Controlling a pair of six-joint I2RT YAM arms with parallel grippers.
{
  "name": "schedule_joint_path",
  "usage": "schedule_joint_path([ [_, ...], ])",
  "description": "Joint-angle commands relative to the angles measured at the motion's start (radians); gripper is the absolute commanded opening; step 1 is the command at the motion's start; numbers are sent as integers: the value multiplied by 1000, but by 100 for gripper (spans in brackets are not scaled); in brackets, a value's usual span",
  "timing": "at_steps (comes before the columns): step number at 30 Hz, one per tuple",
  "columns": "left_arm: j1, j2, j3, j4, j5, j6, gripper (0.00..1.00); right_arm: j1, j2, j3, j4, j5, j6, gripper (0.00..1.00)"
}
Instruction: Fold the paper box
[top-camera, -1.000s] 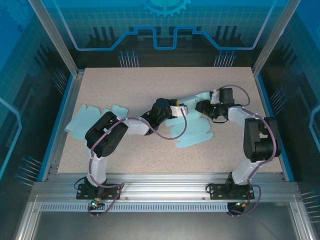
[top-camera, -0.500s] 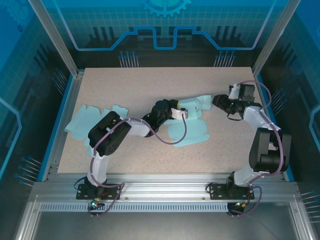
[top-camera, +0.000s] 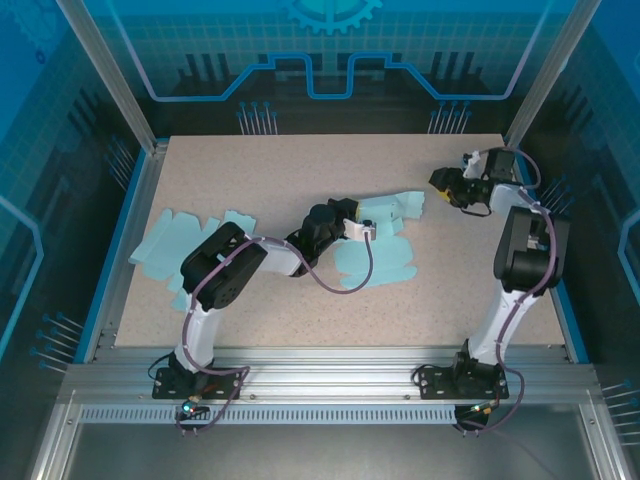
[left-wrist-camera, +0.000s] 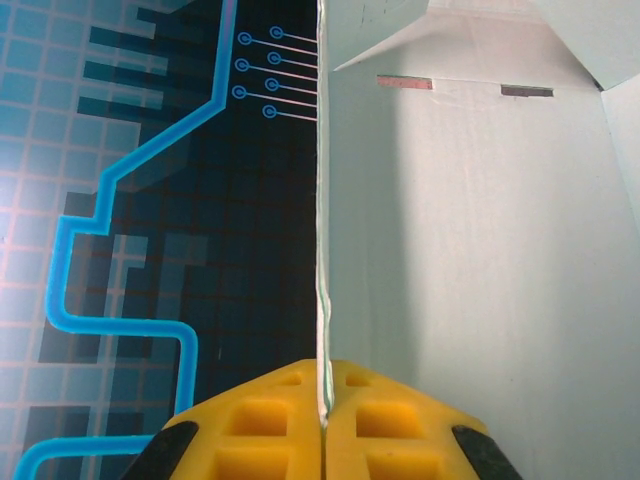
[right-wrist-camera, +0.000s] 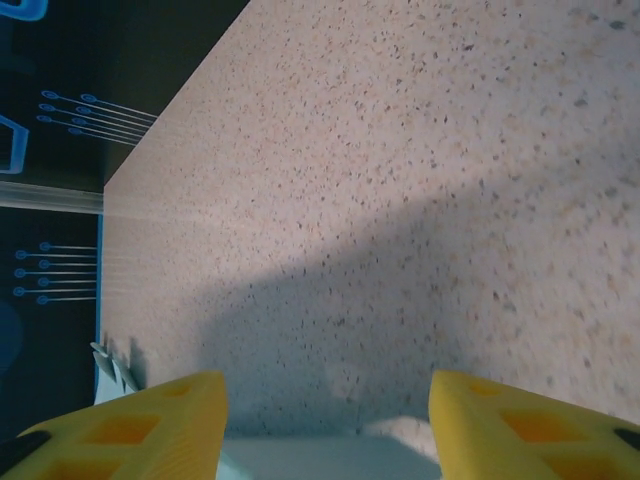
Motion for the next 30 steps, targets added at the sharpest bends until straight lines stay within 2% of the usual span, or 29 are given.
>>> schedule_joint_path([
  [1, -9, 22, -17, 47, 4, 20, 0, 1, 91, 102, -33, -64, 39, 56],
  [6, -10, 30, -14, 52, 1, 16, 0, 33, 217, 245, -124, -81, 19, 55],
  [11, -10, 41, -13, 63, -9, 14, 0, 84, 238, 260, -176, -73, -26, 55],
  [30, -1, 68, -6, 63, -24, 35, 0, 116, -29, -101, -73, 0, -90, 55],
])
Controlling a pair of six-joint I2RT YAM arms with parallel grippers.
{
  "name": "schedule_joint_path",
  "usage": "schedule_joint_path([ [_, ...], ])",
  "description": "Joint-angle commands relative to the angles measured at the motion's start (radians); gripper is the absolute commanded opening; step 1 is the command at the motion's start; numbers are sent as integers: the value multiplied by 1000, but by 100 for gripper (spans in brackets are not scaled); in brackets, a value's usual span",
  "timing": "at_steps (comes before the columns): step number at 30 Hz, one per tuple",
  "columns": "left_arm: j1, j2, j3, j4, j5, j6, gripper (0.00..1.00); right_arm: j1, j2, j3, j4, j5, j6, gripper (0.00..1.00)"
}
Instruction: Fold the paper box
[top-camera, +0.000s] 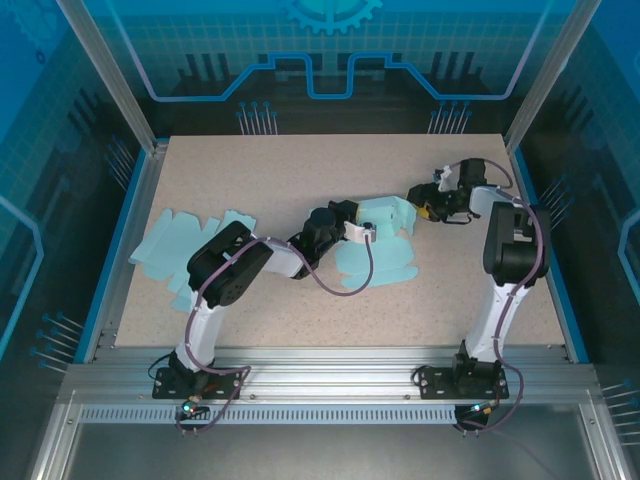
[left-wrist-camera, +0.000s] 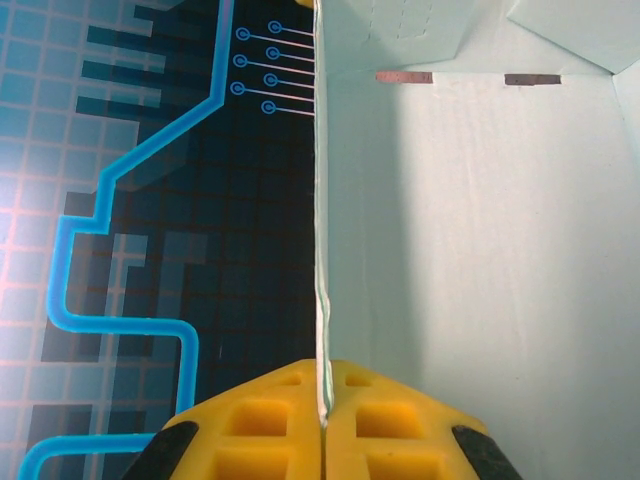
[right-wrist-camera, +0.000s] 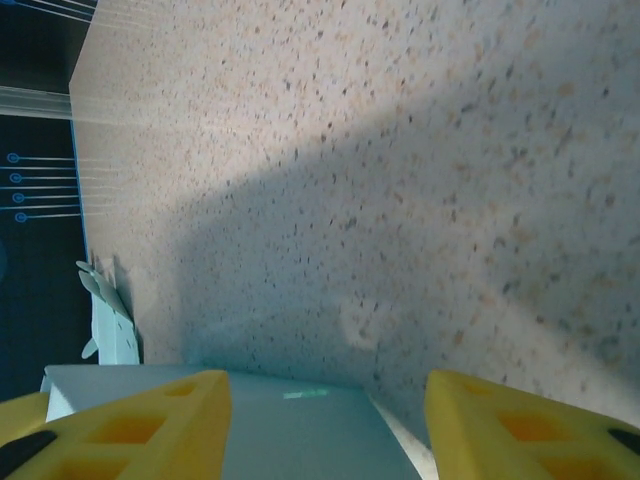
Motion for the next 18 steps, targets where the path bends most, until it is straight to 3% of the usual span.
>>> schedule_joint_path([
  [1, 0, 23, -4, 2, -8, 13, 0, 11, -72, -56, 25, 22, -30, 55],
  [18, 2, 50, -8, 25, -7, 45, 0, 84, -238, -284, 132, 140, -58, 56],
])
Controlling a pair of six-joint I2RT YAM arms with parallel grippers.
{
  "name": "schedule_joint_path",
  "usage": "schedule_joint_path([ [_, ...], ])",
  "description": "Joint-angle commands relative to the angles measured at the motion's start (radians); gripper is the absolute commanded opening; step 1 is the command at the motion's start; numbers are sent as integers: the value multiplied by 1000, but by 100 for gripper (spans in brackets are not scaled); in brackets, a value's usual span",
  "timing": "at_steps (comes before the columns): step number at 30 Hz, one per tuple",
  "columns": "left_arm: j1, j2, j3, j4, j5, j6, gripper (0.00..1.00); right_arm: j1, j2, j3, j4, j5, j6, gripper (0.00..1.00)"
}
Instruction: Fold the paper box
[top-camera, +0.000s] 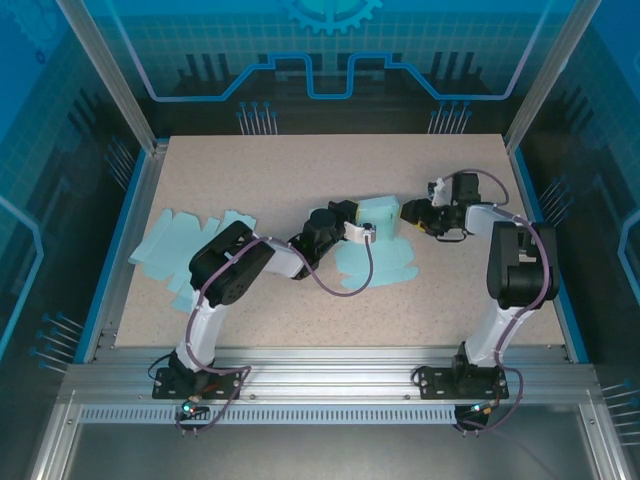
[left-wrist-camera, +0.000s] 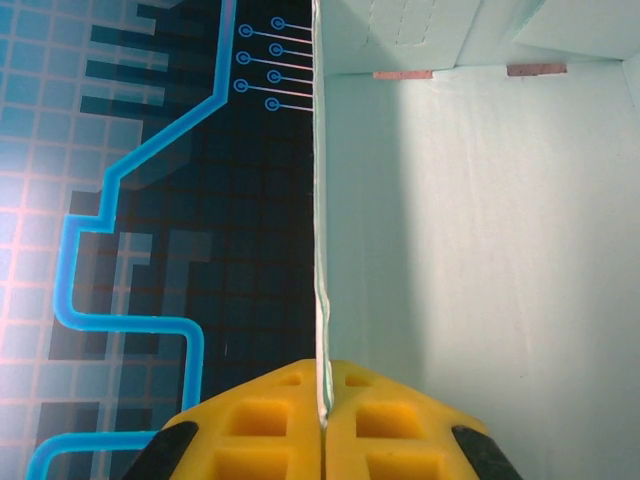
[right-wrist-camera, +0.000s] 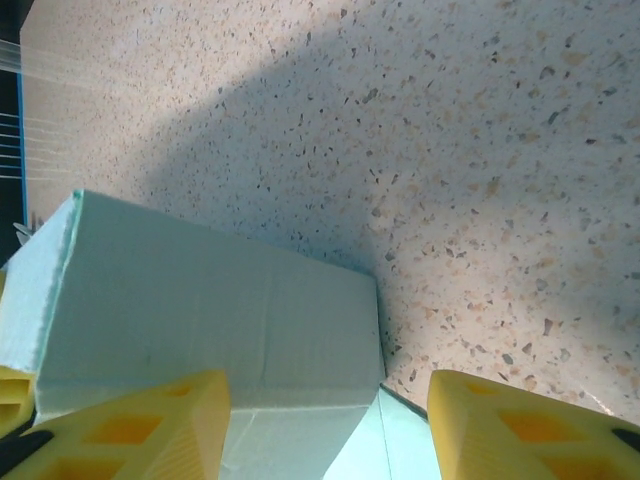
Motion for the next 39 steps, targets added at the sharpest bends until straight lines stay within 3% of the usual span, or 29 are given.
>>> schedule_joint_path([
  [1, 0, 33, -8, -6, 2, 24, 0, 20, -33, -25, 28, 14, -29, 56],
  [20, -1, 29, -7, -24, 17, -15, 0, 160, -38, -22, 124, 189, -74, 58],
  [39, 16, 21, 14, -80, 40, -52, 0, 180, -74, -104, 215, 165, -107, 59],
])
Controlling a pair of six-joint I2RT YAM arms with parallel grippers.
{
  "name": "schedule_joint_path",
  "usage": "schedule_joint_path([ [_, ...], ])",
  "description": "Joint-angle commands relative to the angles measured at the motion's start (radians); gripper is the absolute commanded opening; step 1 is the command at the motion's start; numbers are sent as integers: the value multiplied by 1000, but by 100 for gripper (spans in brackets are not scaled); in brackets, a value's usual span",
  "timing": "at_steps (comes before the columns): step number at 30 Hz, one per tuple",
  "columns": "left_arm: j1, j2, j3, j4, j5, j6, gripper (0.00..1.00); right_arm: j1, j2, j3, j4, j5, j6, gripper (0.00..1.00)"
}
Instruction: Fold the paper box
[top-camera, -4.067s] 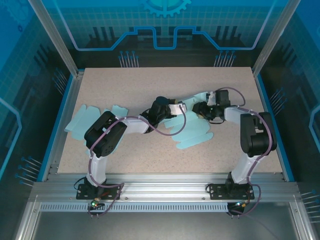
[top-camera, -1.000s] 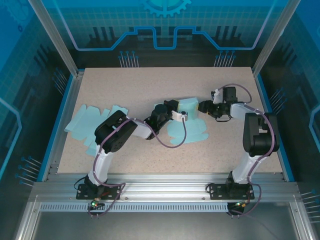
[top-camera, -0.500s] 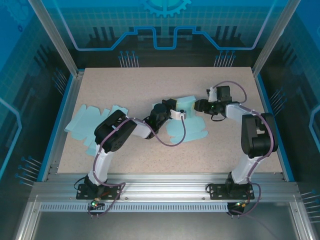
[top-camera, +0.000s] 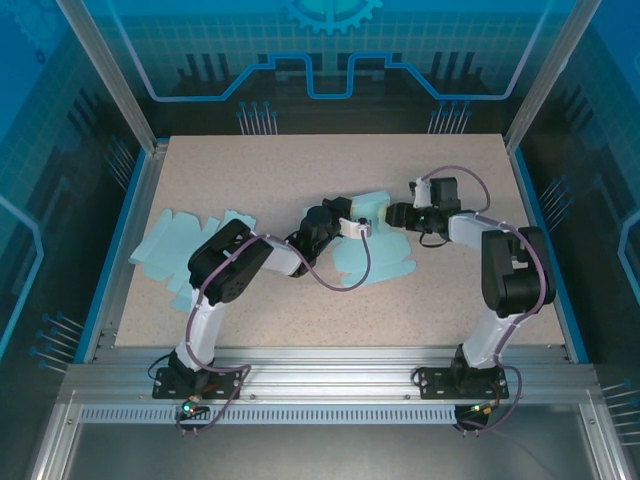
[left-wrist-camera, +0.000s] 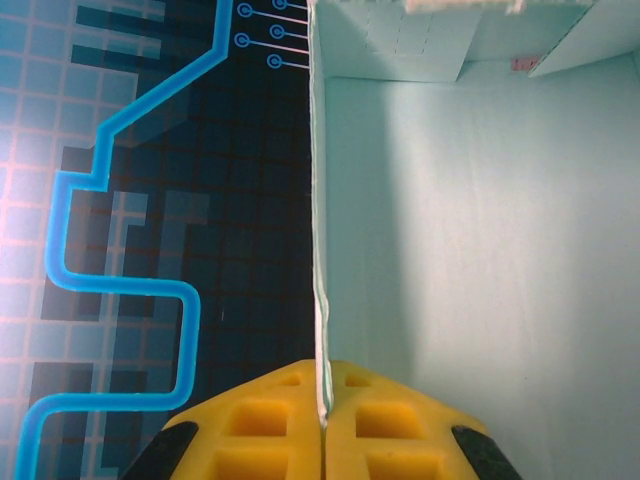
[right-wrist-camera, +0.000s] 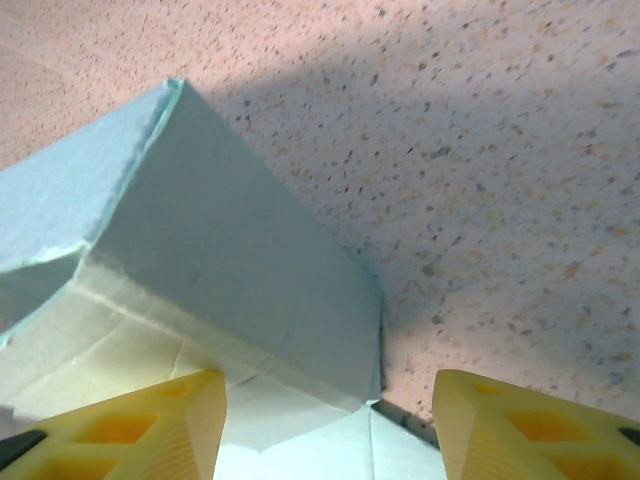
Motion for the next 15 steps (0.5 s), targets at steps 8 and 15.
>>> schedule_joint_path([
  [8, -10, 22, 11, -62, 76, 4, 0, 37, -16, 4, 2, -11, -22, 59],
  [15, -13, 9, 1, -65, 89, -10, 0, 57, 34, 78, 10, 59, -11, 55],
])
